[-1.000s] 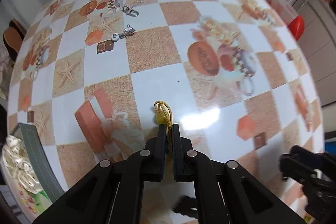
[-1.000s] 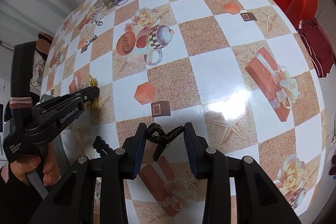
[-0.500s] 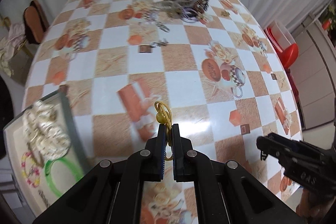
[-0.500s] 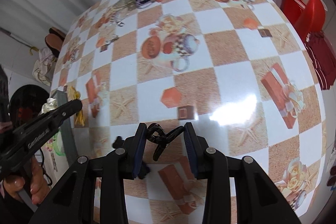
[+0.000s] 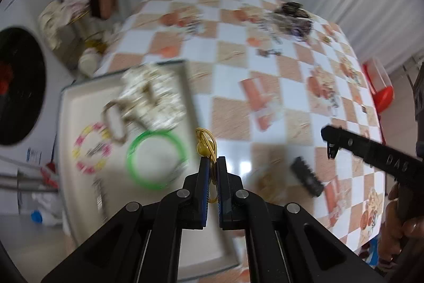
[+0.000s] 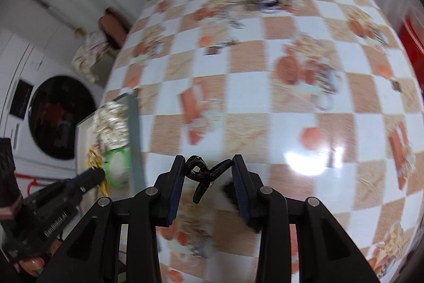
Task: Organize jewelry
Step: 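Carry claw clip and yellow hair tie into the tray, open both tools, then move both open tools back toward the black snap clip and cream claw clip, then grasp the black scalloped snap clip with the right tool while the left tool grasps the cream claw clip, then carry snap clip and cream claw clip into the tray, open both tools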
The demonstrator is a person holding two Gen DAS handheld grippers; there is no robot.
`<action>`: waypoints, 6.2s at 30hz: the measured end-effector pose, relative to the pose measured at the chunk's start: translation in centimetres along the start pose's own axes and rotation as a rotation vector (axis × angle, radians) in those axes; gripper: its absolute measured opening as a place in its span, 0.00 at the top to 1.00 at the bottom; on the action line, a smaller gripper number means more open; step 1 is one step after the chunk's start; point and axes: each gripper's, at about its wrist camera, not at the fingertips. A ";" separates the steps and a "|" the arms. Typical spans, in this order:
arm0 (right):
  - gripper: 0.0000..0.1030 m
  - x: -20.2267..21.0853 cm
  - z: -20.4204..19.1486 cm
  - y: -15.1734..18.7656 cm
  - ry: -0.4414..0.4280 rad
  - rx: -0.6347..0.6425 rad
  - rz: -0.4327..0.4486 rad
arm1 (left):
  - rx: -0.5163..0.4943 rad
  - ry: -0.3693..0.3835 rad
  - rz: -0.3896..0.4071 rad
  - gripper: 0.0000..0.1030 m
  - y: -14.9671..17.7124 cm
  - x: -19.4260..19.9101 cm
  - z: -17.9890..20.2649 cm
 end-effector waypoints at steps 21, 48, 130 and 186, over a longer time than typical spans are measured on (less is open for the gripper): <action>0.62 -10.0 -15.4 3.2 -0.096 0.333 -0.212 | 0.251 -0.116 -0.103 0.91 9.9 -1.2 -10.0; 0.46 -14.6 -17.3 3.4 -0.034 0.409 -0.262 | 0.182 -0.225 -0.176 0.90 9.9 -3.6 -9.4; 0.63 -6.0 3.5 5.7 0.262 0.548 -0.262 | 0.178 -0.151 -0.199 0.20 7.6 -4.4 11.2; 0.68 -5.3 5.1 1.9 0.293 0.538 -0.276 | 0.207 -0.126 -0.136 0.77 7.5 -1.0 10.0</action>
Point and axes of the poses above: each gripper's, at about its wrist camera, not at the fingertips, and x roughly against the way its jaws point, z to its right, y to its underside, and after that the axes turned 6 degrees about -x, right-handed
